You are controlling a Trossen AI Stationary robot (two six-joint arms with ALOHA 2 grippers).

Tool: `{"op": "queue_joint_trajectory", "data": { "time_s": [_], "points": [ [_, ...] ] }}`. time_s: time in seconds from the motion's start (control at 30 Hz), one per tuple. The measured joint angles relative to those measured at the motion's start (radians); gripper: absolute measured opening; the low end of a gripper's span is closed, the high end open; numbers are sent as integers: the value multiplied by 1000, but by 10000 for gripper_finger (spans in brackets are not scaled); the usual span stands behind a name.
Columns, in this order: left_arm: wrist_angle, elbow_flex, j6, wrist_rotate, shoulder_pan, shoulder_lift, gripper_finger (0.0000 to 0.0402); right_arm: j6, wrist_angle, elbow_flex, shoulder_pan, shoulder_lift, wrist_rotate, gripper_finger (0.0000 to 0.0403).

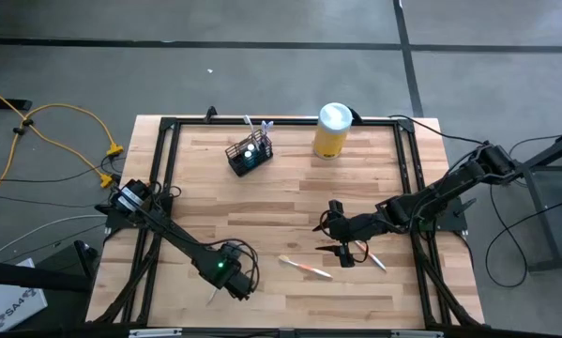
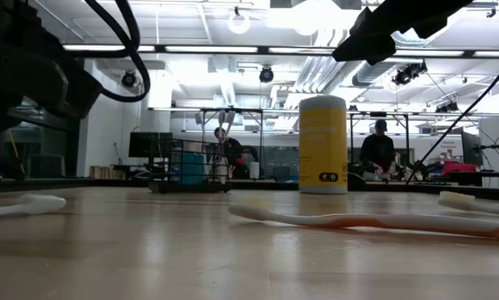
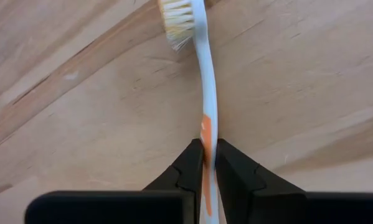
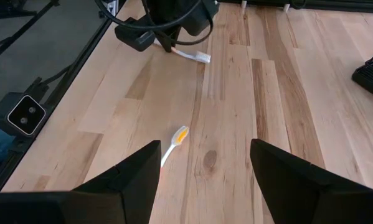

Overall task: Pick & Place toothbrushing station
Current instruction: Put the left orange toothbrush into the left section of the wire organizer

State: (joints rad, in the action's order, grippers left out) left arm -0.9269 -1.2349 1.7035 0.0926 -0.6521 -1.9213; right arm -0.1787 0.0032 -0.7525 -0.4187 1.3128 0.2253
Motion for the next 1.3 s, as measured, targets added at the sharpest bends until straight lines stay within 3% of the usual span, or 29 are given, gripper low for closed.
{"op": "queue_joint_trajectory", "data": {
  "time_s": [0.37,0.6,0.93,1.17,1.3],
  "points": [
    [-9,1,-7,29,-3,0,9,0,0,0,0,0,0,238],
    [-8,1,-32,-25,-11,1,6,0,0,0,0,0,0,238],
    [-8,-16,-32,-194,-34,1,4,0,0,0,0,0,0,238],
    [1,-72,-95,-436,-27,-6,3,0,2,0,0,0,0,238],
    [0,-97,-132,-517,-23,-6,3,0,2,0,0,0,0,238]
  ]
}}
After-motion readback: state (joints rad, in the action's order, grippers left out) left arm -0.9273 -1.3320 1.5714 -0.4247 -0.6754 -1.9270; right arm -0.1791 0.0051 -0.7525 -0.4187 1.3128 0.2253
